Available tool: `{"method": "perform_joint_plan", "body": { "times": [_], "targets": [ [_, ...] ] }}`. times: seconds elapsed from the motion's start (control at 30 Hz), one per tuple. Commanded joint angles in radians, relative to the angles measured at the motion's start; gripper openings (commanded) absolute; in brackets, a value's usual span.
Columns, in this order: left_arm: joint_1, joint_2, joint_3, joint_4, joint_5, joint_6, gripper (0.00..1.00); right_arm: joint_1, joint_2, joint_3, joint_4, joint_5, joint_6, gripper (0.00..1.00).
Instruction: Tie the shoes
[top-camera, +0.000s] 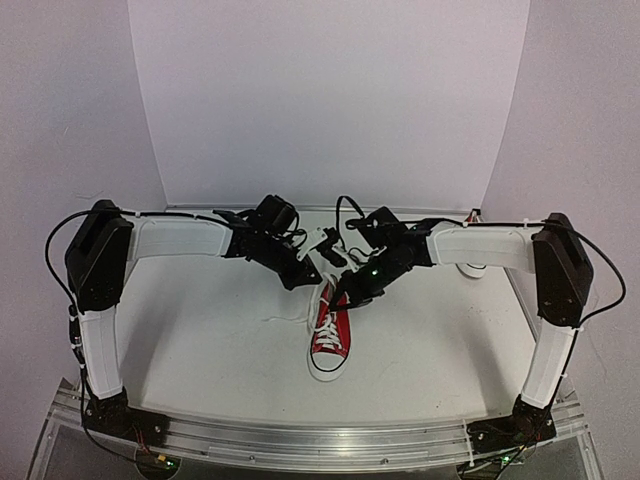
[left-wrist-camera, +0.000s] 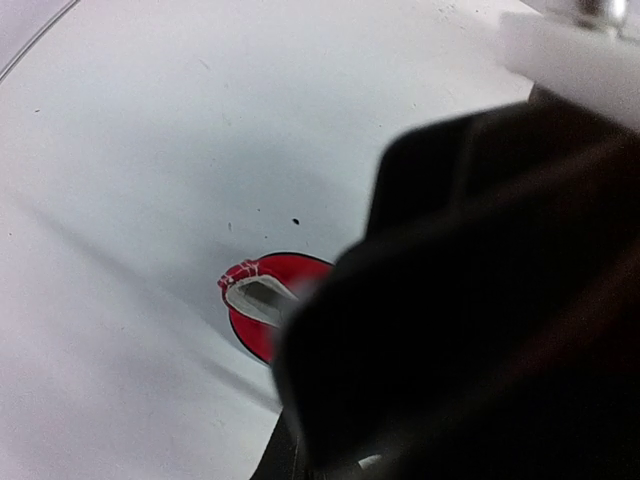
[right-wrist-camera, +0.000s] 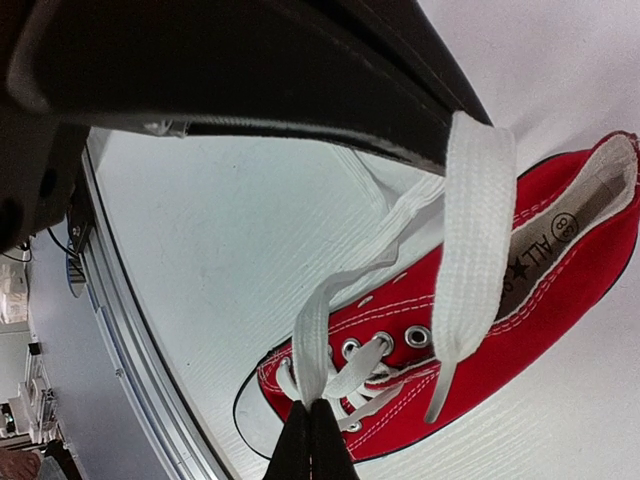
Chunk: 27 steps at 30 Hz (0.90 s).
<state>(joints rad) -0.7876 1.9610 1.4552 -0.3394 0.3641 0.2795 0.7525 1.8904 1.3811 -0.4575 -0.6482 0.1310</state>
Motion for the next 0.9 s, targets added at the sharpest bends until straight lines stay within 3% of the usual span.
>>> {"method": "perform_joint_plan", "body": {
  "times": [0.0,0.87],
  "targets": [
    [-0.031,-0.022,-0.050,-0.008,0.021,0.034,0.00,0.002,-0.045,0.000,0.113,0.004,-0.017,0.00],
    [-0.015,-0.058,-0.106,-0.034,0.038,0.081,0.00,-0.028,-0.106,-0.070,0.174,0.017,0.011,0.00]
  ]
}}
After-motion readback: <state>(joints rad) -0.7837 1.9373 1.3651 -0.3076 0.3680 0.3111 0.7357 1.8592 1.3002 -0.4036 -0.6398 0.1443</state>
